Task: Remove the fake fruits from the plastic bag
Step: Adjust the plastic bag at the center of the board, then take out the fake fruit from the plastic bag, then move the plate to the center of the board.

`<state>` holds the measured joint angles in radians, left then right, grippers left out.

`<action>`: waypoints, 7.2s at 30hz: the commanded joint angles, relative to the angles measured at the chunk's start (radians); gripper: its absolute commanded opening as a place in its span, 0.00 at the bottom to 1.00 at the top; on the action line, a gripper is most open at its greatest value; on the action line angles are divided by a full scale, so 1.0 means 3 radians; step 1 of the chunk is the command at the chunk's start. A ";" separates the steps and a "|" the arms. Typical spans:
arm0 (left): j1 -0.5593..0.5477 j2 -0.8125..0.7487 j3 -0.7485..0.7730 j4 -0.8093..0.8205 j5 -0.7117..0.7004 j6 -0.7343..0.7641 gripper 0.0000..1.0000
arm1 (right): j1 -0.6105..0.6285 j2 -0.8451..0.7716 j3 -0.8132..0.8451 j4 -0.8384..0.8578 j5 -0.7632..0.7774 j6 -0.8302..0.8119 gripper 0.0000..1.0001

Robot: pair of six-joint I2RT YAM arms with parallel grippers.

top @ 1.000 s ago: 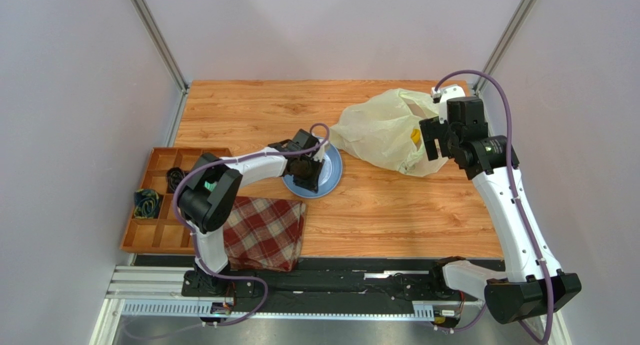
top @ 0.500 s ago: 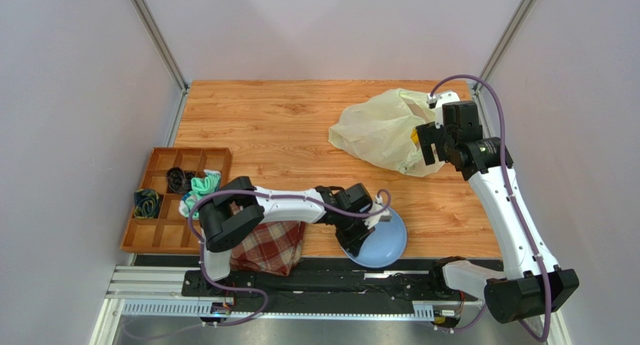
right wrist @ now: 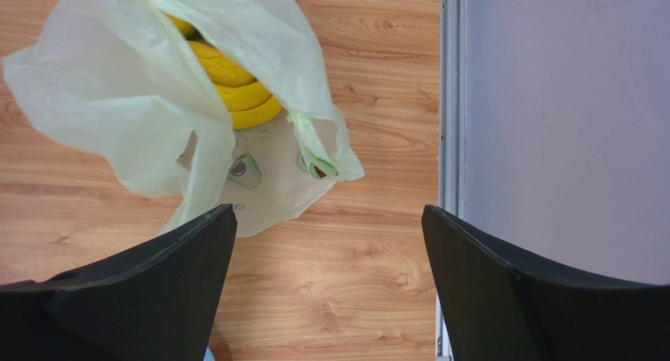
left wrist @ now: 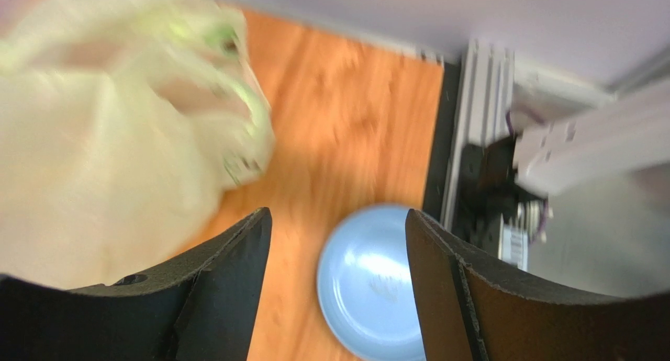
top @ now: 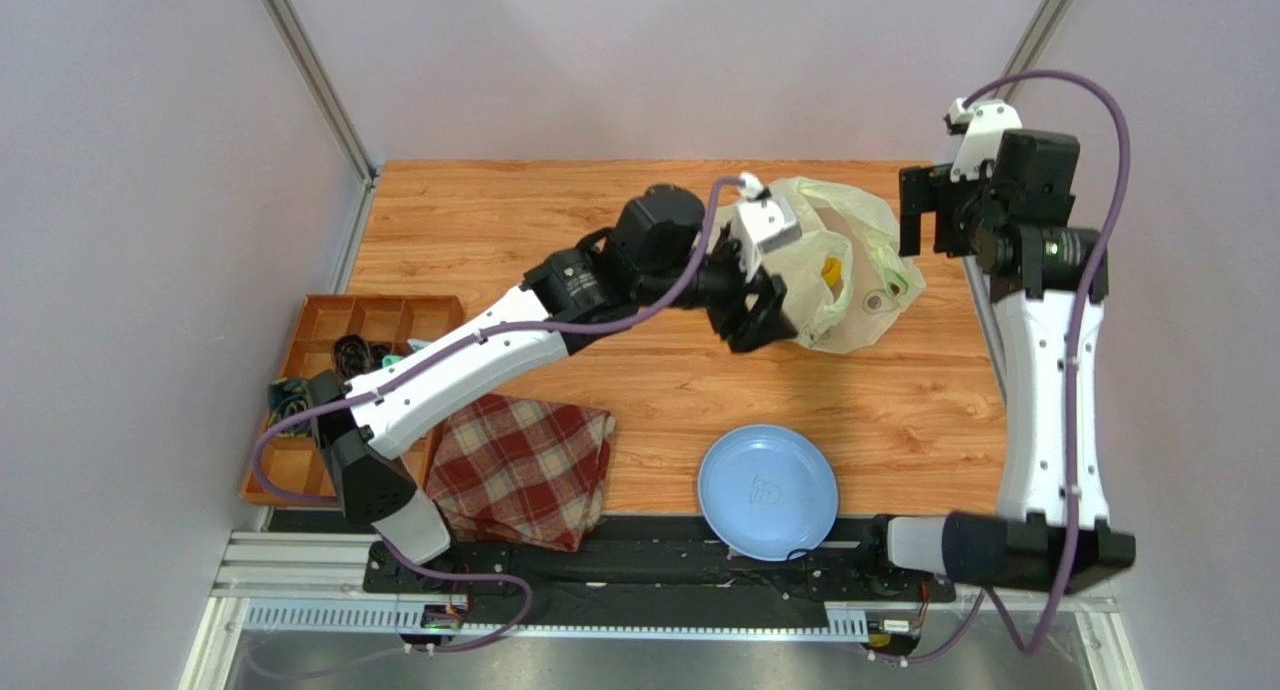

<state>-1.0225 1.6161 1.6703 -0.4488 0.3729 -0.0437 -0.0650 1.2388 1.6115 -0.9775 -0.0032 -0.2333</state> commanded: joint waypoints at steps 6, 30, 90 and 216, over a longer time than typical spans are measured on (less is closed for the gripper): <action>0.0054 0.1299 0.1384 0.0463 0.0030 -0.0340 0.75 | -0.0305 0.1071 0.0407 -0.0306 -0.0541 -0.0511 0.92; 0.0529 0.1547 0.1356 0.0576 -0.0706 -0.0699 0.00 | -0.0259 0.2129 0.0997 0.0370 -0.0945 -0.0312 0.00; 0.2197 -0.0928 -0.1784 0.0146 0.0107 -0.1107 0.00 | 0.2068 0.1521 0.0017 -0.0059 -0.1656 -0.1498 0.15; 0.2350 -0.0974 -0.1993 0.0386 0.0373 -0.0785 0.00 | 0.3310 0.0390 -0.1721 -0.0955 -0.0899 -0.0327 0.06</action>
<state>-0.3199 1.3643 1.0904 -0.3553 0.4843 -0.2634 0.9279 1.3369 1.0214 -1.3060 -0.2596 -0.4355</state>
